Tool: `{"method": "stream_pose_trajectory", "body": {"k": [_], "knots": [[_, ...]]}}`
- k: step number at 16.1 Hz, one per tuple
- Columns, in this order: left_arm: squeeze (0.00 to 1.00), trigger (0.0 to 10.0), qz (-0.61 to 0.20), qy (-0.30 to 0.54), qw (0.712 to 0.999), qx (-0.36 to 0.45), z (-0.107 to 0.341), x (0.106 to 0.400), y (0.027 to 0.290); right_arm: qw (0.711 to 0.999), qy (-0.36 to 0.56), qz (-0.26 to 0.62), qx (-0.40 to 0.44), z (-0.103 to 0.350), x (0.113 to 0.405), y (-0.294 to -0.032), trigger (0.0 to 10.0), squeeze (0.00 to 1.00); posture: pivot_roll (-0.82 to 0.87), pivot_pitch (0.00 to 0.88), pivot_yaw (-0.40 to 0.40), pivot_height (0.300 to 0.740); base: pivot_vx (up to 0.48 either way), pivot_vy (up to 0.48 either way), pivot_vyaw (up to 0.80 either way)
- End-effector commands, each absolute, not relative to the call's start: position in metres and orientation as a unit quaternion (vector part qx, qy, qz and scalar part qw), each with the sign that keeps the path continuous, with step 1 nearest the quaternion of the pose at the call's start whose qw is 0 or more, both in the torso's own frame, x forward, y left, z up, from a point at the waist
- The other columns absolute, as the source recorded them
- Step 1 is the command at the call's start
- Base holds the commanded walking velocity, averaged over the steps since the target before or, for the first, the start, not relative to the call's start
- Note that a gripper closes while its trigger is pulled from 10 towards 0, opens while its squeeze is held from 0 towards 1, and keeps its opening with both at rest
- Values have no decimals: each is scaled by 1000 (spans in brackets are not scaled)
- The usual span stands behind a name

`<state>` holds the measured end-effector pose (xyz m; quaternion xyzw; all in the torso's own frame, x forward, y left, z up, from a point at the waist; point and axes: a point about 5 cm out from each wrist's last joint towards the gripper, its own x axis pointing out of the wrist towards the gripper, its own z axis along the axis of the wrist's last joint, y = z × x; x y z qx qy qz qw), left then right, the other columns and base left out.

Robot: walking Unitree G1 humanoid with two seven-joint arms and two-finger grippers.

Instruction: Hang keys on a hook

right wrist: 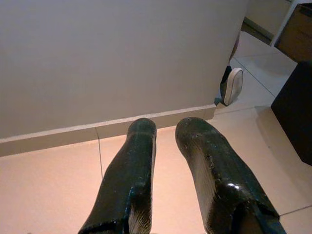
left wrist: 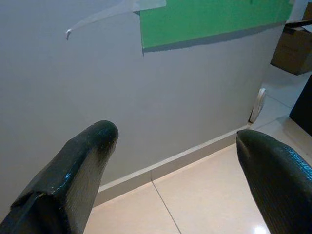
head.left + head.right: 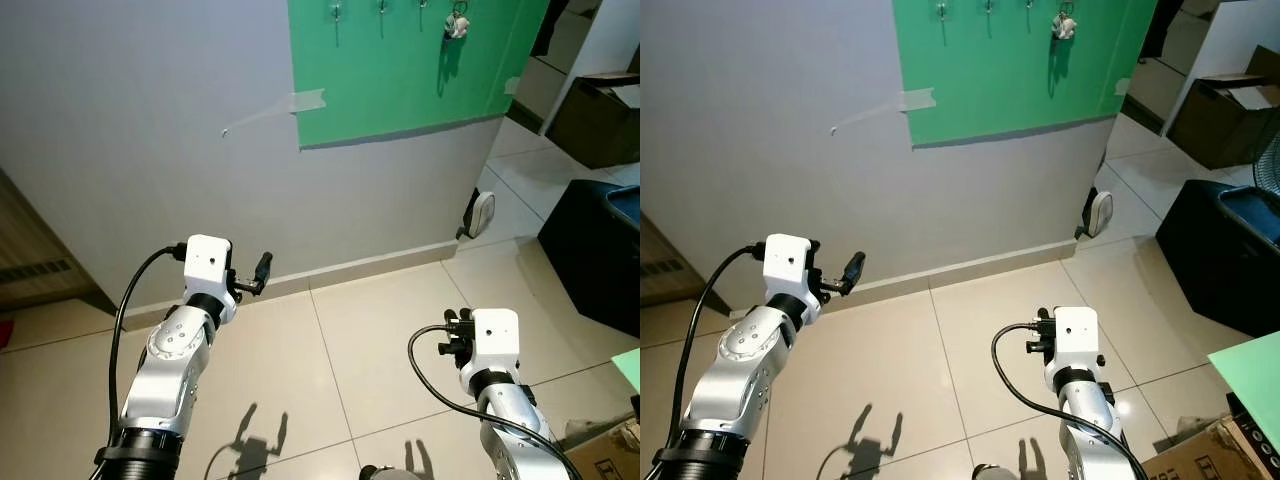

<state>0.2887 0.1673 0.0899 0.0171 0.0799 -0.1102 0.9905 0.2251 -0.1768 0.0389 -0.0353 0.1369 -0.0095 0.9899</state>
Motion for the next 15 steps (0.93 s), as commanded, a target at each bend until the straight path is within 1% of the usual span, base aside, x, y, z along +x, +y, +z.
{"method": "stream_pose_trajectory", "body": {"k": [1, 6, 7, 10, 14, 15], "knots": [[0, 10000, -106, 73, 991, 21, 93, 290, 172, 992, 122, -2, -33, 45, 231, -174, 10000, 0, 1, 0, 57, 740, 0, 0, -600], [0, 10000, -119, 63, 991, 25, 98, 292, 172, 992, 120, 6, -33, 45, 233, -171, 10000, 0, -1, 0, 61, 740, 0, 0, -600], [0, 10000, -123, 64, 990, 16, 98, 292, 171, 992, 120, 8, -38, 44, 232, -171, 10000, 0, -7, 0, 65, 740, 0, -285, -587], [0, 10000, -145, 64, 987, 26, 98, 293, 166, 992, 121, 5, -40, 44, 230, -172, 10000, 0, -19, 0, 76, 740, 0, -480, -587], [0, 10000, -148, 64, 986, 35, 98, 298, 165, 992, 124, -3, -39, 42, 227, -174, 10000, 0, -32, 0, 86, 740, 0, -480, -586], [0, 10000, -153, 67, 986, 27, 98, 299, 165, 991, 124, -6, -39, 41, 226, -174, 10000, 0, -42, 0, 92, 740, 0, -277, -581]]}}
